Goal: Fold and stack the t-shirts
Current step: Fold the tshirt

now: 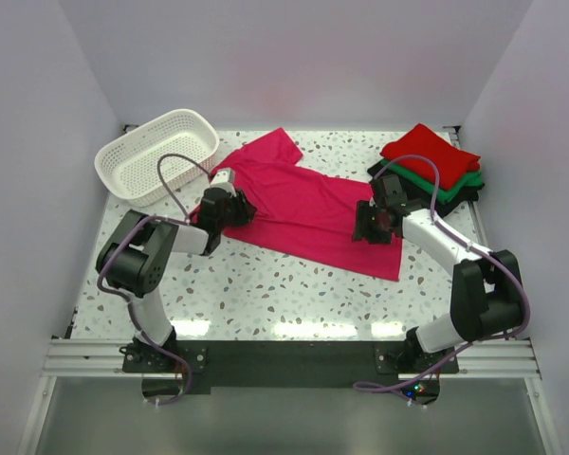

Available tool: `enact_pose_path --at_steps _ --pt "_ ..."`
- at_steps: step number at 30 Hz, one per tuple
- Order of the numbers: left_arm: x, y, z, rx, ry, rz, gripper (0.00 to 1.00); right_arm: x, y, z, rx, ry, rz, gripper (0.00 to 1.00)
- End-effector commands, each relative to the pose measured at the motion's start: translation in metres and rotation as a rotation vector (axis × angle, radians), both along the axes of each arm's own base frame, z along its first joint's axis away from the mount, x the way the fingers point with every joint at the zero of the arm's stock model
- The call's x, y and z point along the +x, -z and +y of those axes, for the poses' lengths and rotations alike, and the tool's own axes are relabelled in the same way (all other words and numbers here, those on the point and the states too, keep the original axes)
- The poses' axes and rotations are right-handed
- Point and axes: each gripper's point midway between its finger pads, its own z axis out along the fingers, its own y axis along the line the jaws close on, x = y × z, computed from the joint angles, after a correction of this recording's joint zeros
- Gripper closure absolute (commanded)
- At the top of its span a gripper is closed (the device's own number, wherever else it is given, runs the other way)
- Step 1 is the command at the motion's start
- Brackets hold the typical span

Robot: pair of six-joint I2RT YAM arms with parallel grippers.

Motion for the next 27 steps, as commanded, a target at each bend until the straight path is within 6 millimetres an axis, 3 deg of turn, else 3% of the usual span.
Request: enact_pose_path --at_steps 1,7,14,18,27 --pt "0.011 -0.011 -0.003 0.023 -0.003 -0.043 0.6 0.005 -0.007 0.005 0.018 -0.024 -0.035 0.48" --pt "0.015 -0.007 -0.012 0.028 0.018 -0.031 0.75 0.003 -0.006 0.005 0.018 -0.025 -0.029 0.48" --pt "0.021 -0.006 -0.025 0.04 0.046 -0.036 1.0 0.003 -0.006 0.005 0.014 -0.028 -0.028 0.48" --pt "0.025 -0.004 -0.03 0.049 0.062 -0.039 1.0 0.002 -0.006 0.005 0.014 -0.028 -0.027 0.47" --pt "0.036 -0.02 -0.052 0.034 0.114 -0.095 1.0 0.003 -0.004 0.004 0.012 -0.026 -0.026 0.47"
